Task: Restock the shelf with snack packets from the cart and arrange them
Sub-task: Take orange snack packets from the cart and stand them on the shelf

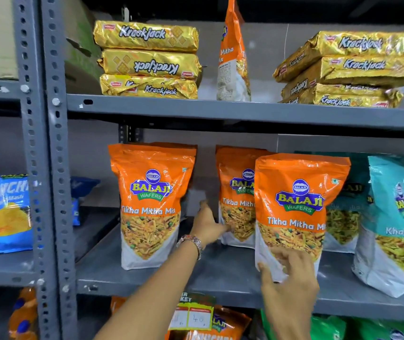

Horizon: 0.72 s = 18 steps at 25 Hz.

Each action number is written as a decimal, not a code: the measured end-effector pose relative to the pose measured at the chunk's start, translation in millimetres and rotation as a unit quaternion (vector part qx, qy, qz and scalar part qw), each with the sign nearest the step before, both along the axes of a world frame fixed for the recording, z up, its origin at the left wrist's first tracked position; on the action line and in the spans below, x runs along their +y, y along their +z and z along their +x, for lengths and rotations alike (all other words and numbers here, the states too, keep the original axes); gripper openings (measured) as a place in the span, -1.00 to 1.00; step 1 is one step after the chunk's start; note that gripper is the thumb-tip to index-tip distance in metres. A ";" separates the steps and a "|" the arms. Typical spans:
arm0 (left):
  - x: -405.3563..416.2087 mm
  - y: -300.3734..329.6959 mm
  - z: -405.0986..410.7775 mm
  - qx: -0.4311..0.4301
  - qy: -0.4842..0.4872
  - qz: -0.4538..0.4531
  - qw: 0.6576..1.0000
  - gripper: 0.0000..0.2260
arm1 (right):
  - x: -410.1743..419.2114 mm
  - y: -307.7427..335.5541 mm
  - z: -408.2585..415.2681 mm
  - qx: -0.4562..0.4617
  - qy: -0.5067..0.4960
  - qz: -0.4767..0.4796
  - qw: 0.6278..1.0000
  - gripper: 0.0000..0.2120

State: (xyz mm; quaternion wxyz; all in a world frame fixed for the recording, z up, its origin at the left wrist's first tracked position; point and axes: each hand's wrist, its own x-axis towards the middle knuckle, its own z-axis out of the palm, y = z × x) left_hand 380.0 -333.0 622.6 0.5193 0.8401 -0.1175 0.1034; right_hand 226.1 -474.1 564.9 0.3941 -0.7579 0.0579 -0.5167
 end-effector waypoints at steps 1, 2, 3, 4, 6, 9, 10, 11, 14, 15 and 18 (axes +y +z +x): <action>-1.9 -1.9 10.7 0.013 -0.011 0.001 1.000 -0.06 | -5.5 -0.3 -0.1 0.003 -0.038 0.007 0.999 -0.49; -2.2 -5.3 20.0 0.017 -0.023 0.005 1.000 -0.08 | -11.8 0.3 0.8 0.013 -0.066 0.021 0.997 -0.34; -2.4 -10.0 28.6 0.015 -0.033 0.019 0.999 -0.12 | -19.4 1.5 3.1 0.028 -0.086 0.032 0.995 -0.18; -3.6 -15.3 37.4 0.006 -0.042 0.030 0.999 -0.13 | -28.4 2.0 7.2 0.048 -0.101 0.033 0.993 -0.03; -5.5 -22.2 48.0 -0.007 -0.045 0.034 0.998 -0.10 | -41.1 3.9 14.4 0.106 -0.099 0.027 0.989 0.20; -15.2 -19.1 47.3 -0.030 -0.053 0.033 0.998 -0.16 | -51.6 7.3 22.2 0.165 -0.061 0.036 0.984 0.35; -18.3 -17.7 47.4 -0.032 -0.052 0.037 0.997 -0.20 | -54.0 7.8 24.1 0.166 -0.046 0.044 0.984 0.36; -20.8 -16.4 47.7 -0.031 -0.052 0.038 0.997 -0.22 | -57.0 7.6 26.1 0.160 -0.031 0.051 0.985 0.36; -24.3 -12.4 48.4 -0.023 -0.057 0.043 0.997 -0.27 | -66.1 5.9 31.7 0.143 -0.006 0.062 0.988 0.33; -24.5 -12.6 47.6 -0.019 -0.058 0.043 0.997 -0.27 | -68.4 5.2 33.1 0.142 -0.006 0.059 0.988 0.32; -21.4 -13.4 43.7 -0.005 -0.046 0.051 0.998 -0.25 | -69.0 4.9 33.5 0.142 -0.008 0.047 0.989 0.29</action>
